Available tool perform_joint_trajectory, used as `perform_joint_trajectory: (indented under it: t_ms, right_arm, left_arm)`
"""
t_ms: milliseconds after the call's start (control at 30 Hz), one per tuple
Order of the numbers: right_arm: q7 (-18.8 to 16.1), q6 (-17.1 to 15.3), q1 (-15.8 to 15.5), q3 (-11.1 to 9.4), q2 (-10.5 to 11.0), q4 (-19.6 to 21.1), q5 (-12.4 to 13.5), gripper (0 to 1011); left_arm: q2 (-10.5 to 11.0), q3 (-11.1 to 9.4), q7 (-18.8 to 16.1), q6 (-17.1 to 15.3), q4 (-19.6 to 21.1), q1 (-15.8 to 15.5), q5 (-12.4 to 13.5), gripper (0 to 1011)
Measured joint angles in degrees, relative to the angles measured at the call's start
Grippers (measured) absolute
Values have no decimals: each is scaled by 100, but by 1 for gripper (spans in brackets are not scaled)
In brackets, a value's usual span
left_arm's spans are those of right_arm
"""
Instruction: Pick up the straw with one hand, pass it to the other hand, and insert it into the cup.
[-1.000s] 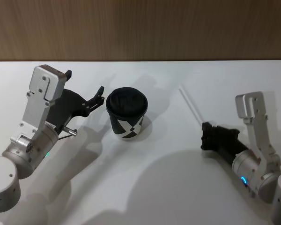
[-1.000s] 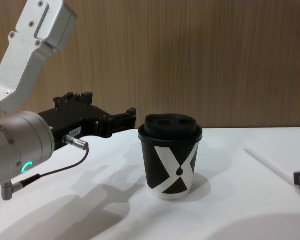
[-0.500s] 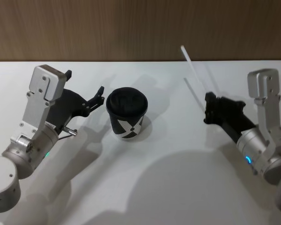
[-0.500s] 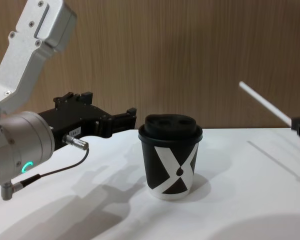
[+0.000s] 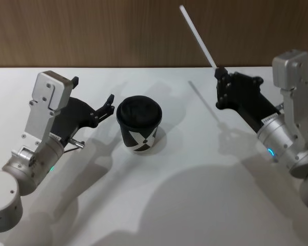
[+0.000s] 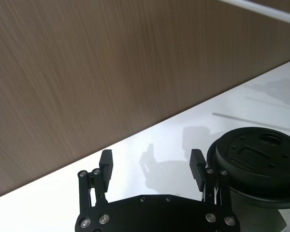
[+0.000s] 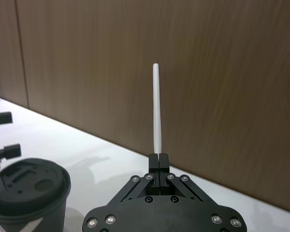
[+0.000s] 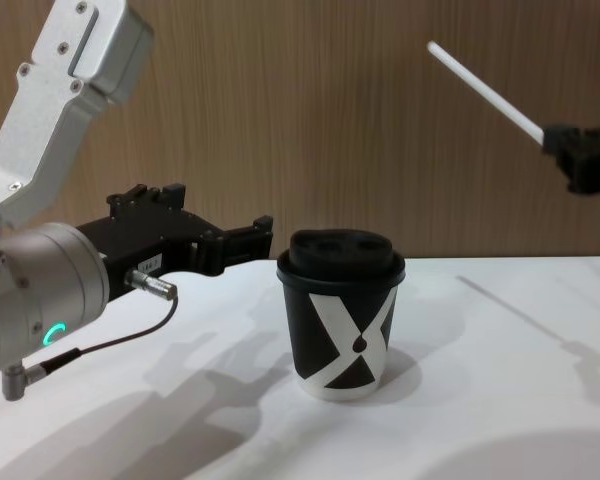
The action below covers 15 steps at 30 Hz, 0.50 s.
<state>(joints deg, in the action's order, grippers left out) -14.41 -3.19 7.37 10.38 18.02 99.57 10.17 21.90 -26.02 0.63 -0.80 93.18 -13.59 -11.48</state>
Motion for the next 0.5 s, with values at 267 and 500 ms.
perform_joint_trajectory:
  t_ms: [267, 500]
  right_arm:
    - [-484, 490, 344, 123, 72, -189, 157, 6]
    - [-979, 847, 714, 241, 105, -446, 429, 6]
  left_arm:
    - [0, 0, 0, 0, 0, 0, 0, 1003]
    - [0, 0, 0, 0, 0, 0, 0, 1003]
